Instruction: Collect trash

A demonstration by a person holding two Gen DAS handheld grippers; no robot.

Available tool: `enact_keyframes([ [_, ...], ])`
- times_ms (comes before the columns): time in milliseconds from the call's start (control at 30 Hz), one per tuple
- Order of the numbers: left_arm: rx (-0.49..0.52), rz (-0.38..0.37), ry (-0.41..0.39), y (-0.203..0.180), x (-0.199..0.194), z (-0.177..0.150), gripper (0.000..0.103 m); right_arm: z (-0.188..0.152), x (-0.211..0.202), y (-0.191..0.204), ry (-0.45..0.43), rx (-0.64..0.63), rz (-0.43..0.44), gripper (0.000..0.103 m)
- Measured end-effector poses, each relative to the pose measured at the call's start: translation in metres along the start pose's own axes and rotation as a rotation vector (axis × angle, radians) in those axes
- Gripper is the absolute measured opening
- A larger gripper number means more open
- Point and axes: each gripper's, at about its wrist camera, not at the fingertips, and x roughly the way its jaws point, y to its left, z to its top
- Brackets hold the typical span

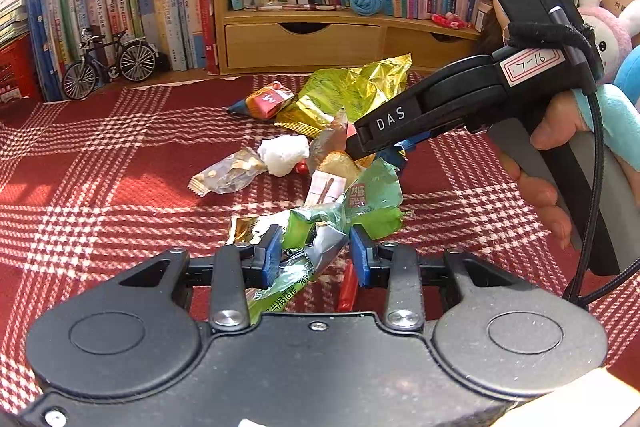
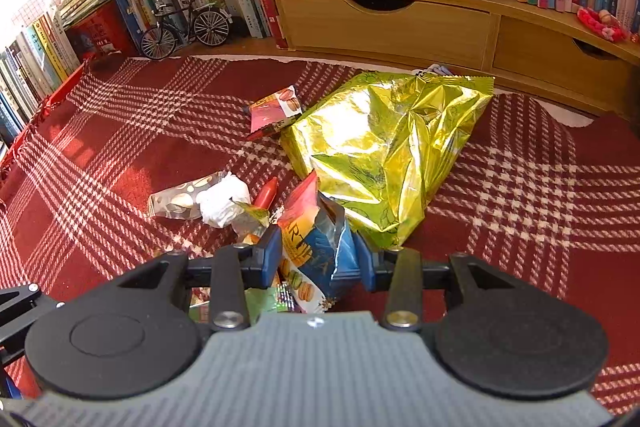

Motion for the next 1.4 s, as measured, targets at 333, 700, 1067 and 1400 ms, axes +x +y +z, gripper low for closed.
enact_keyframes([
  [333, -0.099, 0.070, 0.000, 0.025, -0.011, -0.003, 0.034, -0.002, 0.009, 0.016, -0.029, -0.026, -0.037, 0.033],
  [700, -0.142, 0.086, -0.008, 0.034, -0.013, -0.002, 0.034, -0.021, -0.037, 0.046, -0.159, -0.164, -0.110, 0.030],
  [1067, -0.158, 0.103, -0.001, 0.039, -0.010, -0.004, 0.034, -0.022, -0.021, 0.005, -0.137, 0.100, -0.142, 0.073],
  [1400, -0.214, 0.128, -0.005, 0.052, -0.007, -0.002, 0.034, -0.018, 0.008, -0.003, -0.101, 0.182, -0.074, 0.061],
])
